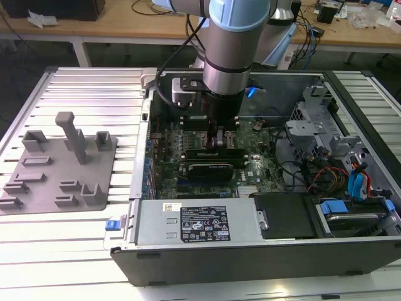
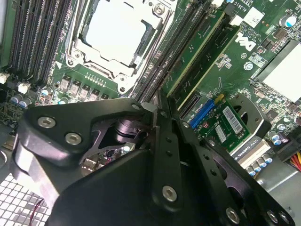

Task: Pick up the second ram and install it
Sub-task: 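Insert the second ram into the second slot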

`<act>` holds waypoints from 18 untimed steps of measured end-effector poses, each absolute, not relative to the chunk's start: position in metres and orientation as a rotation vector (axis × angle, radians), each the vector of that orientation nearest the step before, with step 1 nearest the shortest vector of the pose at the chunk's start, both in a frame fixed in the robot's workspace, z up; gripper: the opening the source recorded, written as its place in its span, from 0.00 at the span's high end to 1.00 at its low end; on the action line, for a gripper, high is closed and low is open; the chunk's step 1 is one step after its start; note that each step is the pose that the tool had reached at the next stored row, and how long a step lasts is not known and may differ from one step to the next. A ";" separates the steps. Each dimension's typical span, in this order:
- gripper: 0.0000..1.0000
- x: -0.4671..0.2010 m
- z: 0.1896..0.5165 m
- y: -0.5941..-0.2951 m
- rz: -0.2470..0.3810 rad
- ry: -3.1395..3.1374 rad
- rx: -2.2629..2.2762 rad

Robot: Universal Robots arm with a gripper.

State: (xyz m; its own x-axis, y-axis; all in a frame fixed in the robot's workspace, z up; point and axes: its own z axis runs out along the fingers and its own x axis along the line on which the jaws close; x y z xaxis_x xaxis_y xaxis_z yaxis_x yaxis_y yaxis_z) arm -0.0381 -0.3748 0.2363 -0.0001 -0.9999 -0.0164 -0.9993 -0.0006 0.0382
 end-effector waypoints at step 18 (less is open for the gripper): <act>0.91 -0.038 0.234 -0.375 -0.061 -2.214 2.207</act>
State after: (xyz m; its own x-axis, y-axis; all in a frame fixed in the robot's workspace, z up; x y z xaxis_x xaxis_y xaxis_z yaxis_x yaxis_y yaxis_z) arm -0.0376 -0.3747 0.2338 -0.0034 -0.9998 -0.0174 -0.9993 0.0027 0.0380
